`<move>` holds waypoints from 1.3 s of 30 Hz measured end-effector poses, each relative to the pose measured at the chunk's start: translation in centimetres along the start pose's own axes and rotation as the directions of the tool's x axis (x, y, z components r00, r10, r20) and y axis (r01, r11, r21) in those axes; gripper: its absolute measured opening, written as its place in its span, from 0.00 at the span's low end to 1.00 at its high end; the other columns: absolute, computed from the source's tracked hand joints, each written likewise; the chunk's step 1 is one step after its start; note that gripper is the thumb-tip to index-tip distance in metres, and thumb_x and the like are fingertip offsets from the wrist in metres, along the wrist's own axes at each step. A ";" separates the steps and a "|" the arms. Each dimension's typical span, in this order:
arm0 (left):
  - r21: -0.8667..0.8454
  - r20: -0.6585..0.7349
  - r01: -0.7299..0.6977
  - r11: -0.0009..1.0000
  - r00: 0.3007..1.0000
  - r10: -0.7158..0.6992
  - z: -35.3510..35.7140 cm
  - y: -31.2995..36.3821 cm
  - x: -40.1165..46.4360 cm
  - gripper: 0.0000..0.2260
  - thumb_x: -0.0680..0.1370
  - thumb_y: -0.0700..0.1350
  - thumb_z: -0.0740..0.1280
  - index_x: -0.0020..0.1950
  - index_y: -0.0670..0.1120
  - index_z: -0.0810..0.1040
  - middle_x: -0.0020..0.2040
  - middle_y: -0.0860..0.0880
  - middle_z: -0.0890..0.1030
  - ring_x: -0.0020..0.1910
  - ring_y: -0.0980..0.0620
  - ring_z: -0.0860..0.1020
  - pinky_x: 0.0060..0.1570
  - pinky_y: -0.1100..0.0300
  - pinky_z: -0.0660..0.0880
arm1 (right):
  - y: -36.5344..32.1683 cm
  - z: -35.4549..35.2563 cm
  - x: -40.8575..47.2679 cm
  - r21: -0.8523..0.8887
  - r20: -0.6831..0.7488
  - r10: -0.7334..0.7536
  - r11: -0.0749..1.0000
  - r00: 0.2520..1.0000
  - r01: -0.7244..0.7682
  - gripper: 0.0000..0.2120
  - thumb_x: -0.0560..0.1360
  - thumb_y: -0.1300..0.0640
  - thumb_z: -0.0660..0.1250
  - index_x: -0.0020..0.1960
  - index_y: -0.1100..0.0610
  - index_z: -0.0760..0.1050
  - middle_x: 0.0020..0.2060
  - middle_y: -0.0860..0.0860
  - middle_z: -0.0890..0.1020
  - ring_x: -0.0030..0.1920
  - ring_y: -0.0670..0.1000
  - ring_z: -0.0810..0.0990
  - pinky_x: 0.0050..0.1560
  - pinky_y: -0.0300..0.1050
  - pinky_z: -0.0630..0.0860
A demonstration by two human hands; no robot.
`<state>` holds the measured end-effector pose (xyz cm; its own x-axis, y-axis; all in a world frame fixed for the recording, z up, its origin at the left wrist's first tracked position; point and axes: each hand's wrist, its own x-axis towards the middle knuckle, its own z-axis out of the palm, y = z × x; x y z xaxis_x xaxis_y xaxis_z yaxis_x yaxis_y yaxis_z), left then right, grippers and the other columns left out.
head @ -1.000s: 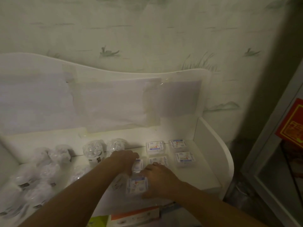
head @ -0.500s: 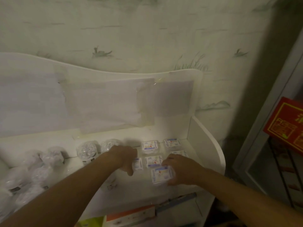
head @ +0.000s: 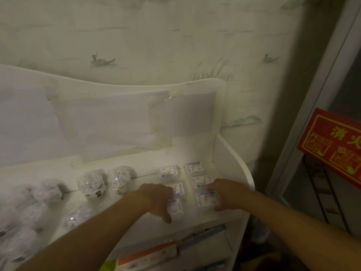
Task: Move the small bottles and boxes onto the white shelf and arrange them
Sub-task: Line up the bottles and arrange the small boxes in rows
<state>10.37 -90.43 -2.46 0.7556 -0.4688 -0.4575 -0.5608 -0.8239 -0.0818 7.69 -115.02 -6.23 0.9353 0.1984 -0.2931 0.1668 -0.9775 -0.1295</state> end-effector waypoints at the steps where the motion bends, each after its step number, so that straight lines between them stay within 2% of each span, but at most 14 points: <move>1: -0.008 -0.023 -0.007 1.000 1.000 0.007 0.4 0.2 0.1 0.33 0.68 0.64 0.72 0.68 0.53 0.68 0.64 0.50 0.75 0.60 0.47 0.75 0.60 0.50 0.72 | 0.1 -0.1 0.0 -0.022 0.014 0.011 1.000 1.000 -0.011 0.34 0.69 0.47 0.74 0.71 0.51 0.67 0.64 0.52 0.73 0.61 0.54 0.75 0.62 0.49 0.74; 6: 0.029 -0.146 -0.051 0.998 0.988 0.054 2.0 1.3 0.7 0.33 0.69 0.64 0.71 0.69 0.52 0.67 0.64 0.50 0.75 0.60 0.47 0.76 0.60 0.50 0.73 | 0.4 -0.5 0.1 -0.092 0.043 0.033 0.995 0.999 -0.029 0.33 0.69 0.49 0.75 0.71 0.51 0.66 0.64 0.52 0.74 0.61 0.54 0.75 0.62 0.52 0.74; 9: 0.049 -0.170 -0.068 0.996 0.983 0.075 1.9 1.0 0.9 0.33 0.69 0.65 0.70 0.70 0.53 0.68 0.63 0.50 0.76 0.59 0.48 0.76 0.59 0.51 0.73 | 0.5 -0.6 0.1 -0.110 0.052 0.042 0.993 0.998 -0.036 0.33 0.69 0.49 0.75 0.70 0.51 0.67 0.64 0.52 0.74 0.61 0.54 0.76 0.62 0.53 0.74; 16: 0.022 -0.173 -0.051 0.998 0.983 0.054 2.0 0.5 1.5 0.34 0.68 0.65 0.71 0.70 0.55 0.68 0.64 0.50 0.76 0.60 0.48 0.76 0.59 0.52 0.73 | 0.2 -1.1 0.5 -0.197 0.080 0.045 0.980 0.996 -0.028 0.33 0.67 0.49 0.77 0.69 0.51 0.68 0.62 0.52 0.75 0.59 0.54 0.77 0.60 0.53 0.75; 22: 0.048 -0.142 -0.039 0.998 0.989 0.045 1.6 0.6 1.9 0.33 0.67 0.66 0.71 0.68 0.53 0.70 0.62 0.50 0.76 0.58 0.48 0.77 0.57 0.53 0.73 | 0.1 -1.3 0.6 -0.194 0.088 0.051 0.980 0.995 -0.033 0.35 0.66 0.49 0.77 0.69 0.51 0.68 0.63 0.52 0.75 0.59 0.55 0.77 0.60 0.53 0.75; 28: 0.058 -0.119 -0.040 0.998 0.992 0.047 1.3 0.6 1.8 0.33 0.67 0.66 0.72 0.67 0.53 0.71 0.62 0.50 0.76 0.58 0.48 0.76 0.57 0.52 0.73 | 0.0 -0.8 0.3 -0.177 0.059 0.058 0.983 0.997 -0.047 0.32 0.67 0.48 0.77 0.67 0.51 0.71 0.61 0.51 0.76 0.58 0.54 0.78 0.59 0.52 0.76; 35: 0.162 -0.117 -0.063 0.985 0.990 0.082 0.5 1.3 1.9 0.32 0.67 0.64 0.73 0.65 0.50 0.72 0.59 0.48 0.77 0.55 0.47 0.77 0.54 0.52 0.74 | 0.1 -1.0 -0.1 -0.143 0.045 0.047 0.989 0.998 -0.040 0.32 0.67 0.47 0.77 0.67 0.50 0.70 0.62 0.50 0.75 0.58 0.53 0.77 0.60 0.51 0.75; 39: 0.093 -0.131 -0.058 0.994 0.989 0.070 1.1 1.0 1.8 0.31 0.67 0.64 0.73 0.65 0.51 0.72 0.60 0.49 0.77 0.56 0.48 0.77 0.56 0.51 0.74 | -0.2 -0.9 -0.2 -0.159 0.056 0.042 0.987 0.998 -0.032 0.31 0.68 0.48 0.76 0.68 0.51 0.70 0.62 0.51 0.75 0.57 0.54 0.77 0.59 0.52 0.76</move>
<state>10.75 -91.71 -4.35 0.7523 -0.5631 -0.3420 -0.6328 -0.7621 -0.1372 7.75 -114.97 -5.30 0.9223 0.1612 -0.3512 0.1838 -0.9824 0.0319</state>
